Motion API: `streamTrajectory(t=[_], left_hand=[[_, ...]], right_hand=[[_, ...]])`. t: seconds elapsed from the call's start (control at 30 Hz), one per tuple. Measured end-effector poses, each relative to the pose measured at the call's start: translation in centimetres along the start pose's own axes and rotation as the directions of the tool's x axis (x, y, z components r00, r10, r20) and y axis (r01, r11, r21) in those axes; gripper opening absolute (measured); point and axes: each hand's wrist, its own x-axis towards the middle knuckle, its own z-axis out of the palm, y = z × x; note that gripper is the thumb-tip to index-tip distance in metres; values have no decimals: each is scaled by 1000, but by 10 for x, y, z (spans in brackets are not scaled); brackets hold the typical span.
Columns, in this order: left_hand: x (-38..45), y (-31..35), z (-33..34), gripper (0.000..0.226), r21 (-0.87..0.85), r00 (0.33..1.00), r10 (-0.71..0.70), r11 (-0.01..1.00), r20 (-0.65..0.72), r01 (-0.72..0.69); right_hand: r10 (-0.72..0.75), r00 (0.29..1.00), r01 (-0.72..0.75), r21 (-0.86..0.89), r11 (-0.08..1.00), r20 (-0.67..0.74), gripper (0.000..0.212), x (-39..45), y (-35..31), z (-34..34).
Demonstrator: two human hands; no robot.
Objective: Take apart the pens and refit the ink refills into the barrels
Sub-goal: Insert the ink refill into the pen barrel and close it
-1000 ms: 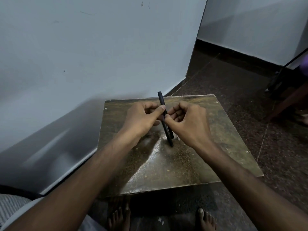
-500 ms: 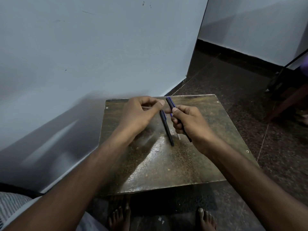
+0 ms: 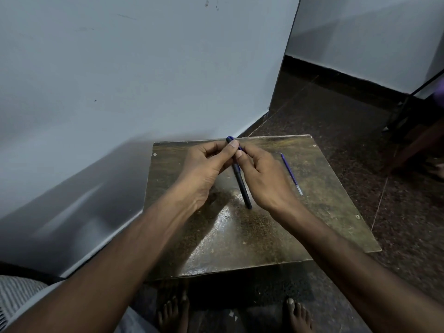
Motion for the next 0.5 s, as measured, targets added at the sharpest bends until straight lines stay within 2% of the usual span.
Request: streamTrajectory(t=[0.17, 0.23, 0.27, 0.33, 0.4, 0.5], left_hand=[[4, 2, -2, 8, -52, 999, -38, 998, 6, 39], [9, 4, -5, 10, -47, 997, -41, 998, -59, 38], [13, 6, -9, 12, 5, 994, -14, 1000, -104, 15], [20, 8, -21, 13, 249, 987, 68, 968, -145, -30], [23, 9, -31, 13, 500, 987, 84, 866, -140, -3], [24, 2, -31, 17, 630, 990, 21, 773, -142, 74]], right_hand=[[24, 999, -23, -39, 999, 24, 34, 1, 8, -4], [64, 997, -59, -90, 994, 51, 46, -1, 13, -5], [84, 995, -79, -94, 992, 51, 50, -2, 15, -5], [131, 991, -129, -50, 990, 26, 49, -2, 20, -8], [195, 981, -195, 62, 979, 9, 42, -2, 23, -13], [254, 966, -258, 188, 948, 45, 37, -1, 27, -16]])
